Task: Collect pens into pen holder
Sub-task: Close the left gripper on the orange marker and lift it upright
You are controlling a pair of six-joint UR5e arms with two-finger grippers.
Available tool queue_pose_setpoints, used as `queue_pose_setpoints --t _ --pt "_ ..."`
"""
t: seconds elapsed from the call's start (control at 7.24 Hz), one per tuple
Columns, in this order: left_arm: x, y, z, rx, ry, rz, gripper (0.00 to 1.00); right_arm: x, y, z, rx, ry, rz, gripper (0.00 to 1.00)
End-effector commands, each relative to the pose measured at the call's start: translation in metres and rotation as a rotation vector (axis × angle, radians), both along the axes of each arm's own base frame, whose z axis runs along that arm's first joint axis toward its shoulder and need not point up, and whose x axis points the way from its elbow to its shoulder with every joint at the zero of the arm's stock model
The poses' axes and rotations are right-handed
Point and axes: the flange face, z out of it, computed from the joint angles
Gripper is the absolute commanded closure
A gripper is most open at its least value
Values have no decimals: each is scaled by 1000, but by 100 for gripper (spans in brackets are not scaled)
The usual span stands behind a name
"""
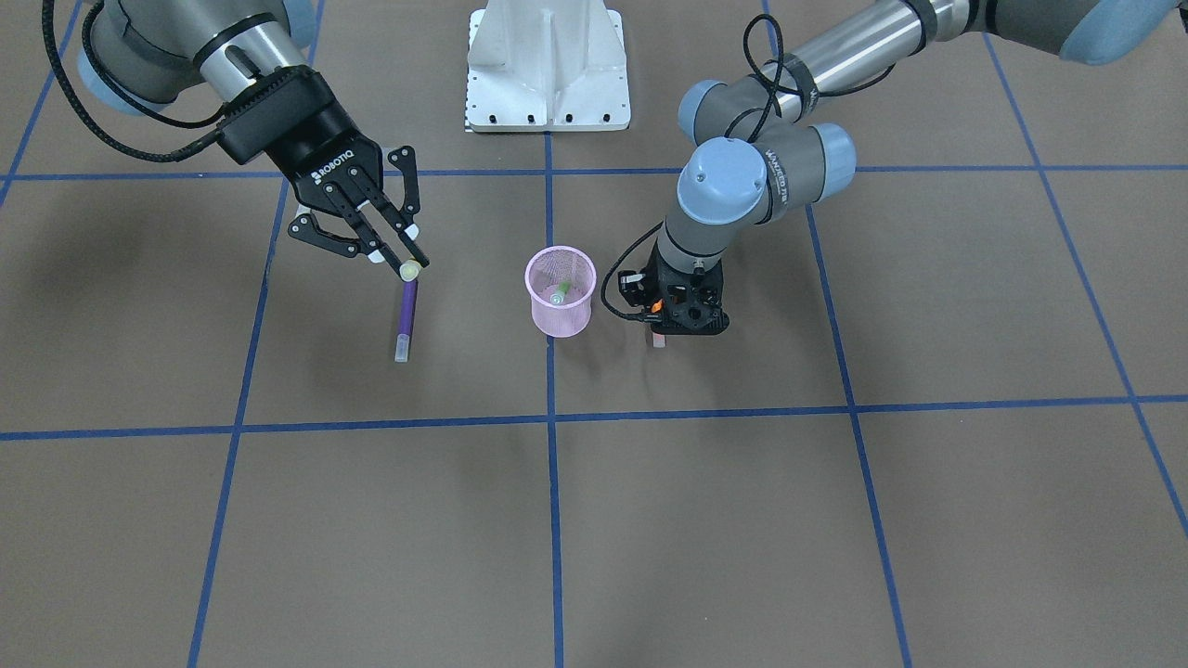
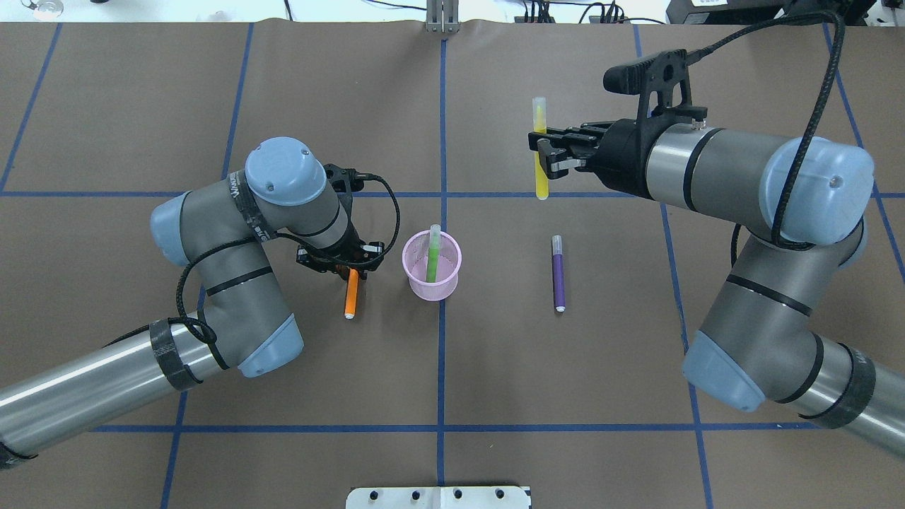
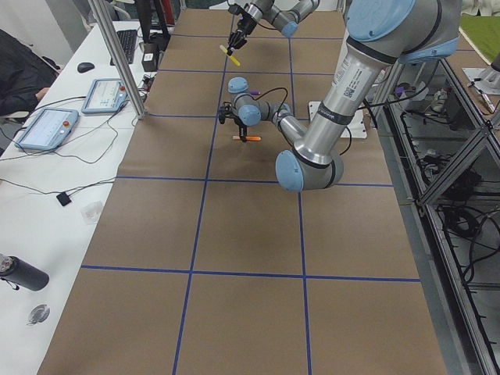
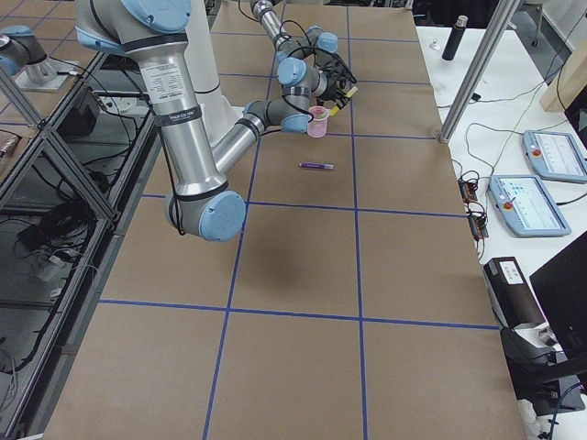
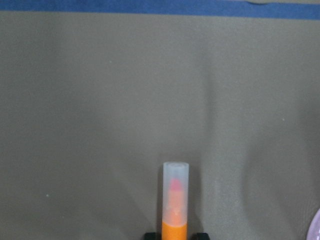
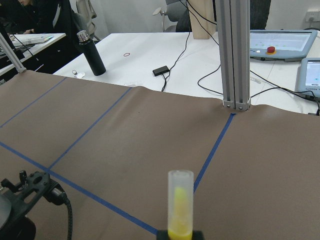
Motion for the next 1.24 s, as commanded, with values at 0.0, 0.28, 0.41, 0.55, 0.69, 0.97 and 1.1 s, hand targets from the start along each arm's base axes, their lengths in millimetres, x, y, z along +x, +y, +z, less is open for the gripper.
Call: queue_pose_setpoints --t 0.0,0.28,0.41,0.55,0.69,0.97,1.1 --pt "1 1 0 -2 -1 1 76 0 0 0 -1 1 0 100" --pt "0 0 -2 -3 3 -4 100 0 -1 1 -1 2 1 100" --pt "-4 0 -11 7 17 -7 100 0 0 -1 1 -1 1 100" --pt "-27 -11 -35 21 54 -47 100 0 0 -2 2 -3 0 100" --pt "-61 -27 -57 50 93 -93 100 0 1 -7 7 -11 0 100" --pt "-128 -67 -76 93 126 -196 100 -12 -6 -35 -7 -47 0 100" --pt "-154 -83 -81 106 134 -237 100 -30 -14 -47 -8 -51 2 100"
